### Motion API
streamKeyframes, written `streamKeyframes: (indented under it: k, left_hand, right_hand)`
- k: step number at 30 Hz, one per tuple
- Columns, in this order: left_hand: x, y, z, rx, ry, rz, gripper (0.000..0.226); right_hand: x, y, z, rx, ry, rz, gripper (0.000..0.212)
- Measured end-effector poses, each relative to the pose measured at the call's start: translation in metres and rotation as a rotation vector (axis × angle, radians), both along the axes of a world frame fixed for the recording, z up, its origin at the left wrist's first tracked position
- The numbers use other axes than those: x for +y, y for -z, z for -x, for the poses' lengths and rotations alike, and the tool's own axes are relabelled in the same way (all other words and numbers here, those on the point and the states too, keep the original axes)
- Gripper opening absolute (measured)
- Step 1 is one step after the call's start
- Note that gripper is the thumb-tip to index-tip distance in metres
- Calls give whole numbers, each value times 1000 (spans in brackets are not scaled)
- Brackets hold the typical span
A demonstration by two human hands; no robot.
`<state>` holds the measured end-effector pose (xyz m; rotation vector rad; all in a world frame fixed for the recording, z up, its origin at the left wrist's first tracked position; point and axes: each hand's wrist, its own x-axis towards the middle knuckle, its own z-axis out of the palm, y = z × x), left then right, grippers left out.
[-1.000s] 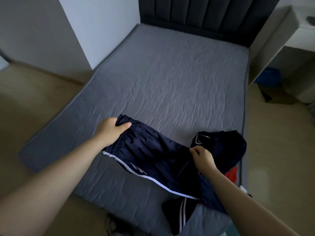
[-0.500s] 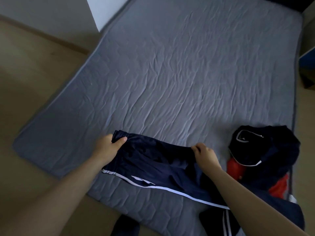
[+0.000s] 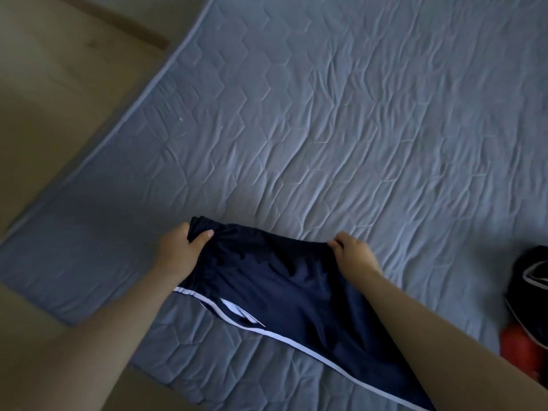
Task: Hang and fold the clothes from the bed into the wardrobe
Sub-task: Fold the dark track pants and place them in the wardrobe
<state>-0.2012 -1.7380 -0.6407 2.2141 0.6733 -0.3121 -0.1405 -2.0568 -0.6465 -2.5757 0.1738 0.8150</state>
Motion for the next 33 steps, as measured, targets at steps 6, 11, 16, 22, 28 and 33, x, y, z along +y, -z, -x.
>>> streamKeyframes:
  k: [6,11,16,22,28,33]
  left_hand:
    - [59,44,-63,-86,63,-41,34]
    - [100,57,-105,-142,49,-93,41]
    - [136,72,-132,-14,97,-325,37]
    - [135,79,-113,-56,141,-407,37]
    - [85,65,-86,-182,169,-314,30]
    - [26,71,-60,-134,208,-162,28]
  right_hand:
    - [49,50,-56,-51,-31,-10,25]
    - [95,76,-96,-97,-13,-25,26]
    - [135,97,-124,-131,12,-40,26]
    - [143,113,-119,-35,5,-51,34]
    - [113,114,-96,107,-78,-11,55]
    - [97,112,-109,152,-175,-57,61]
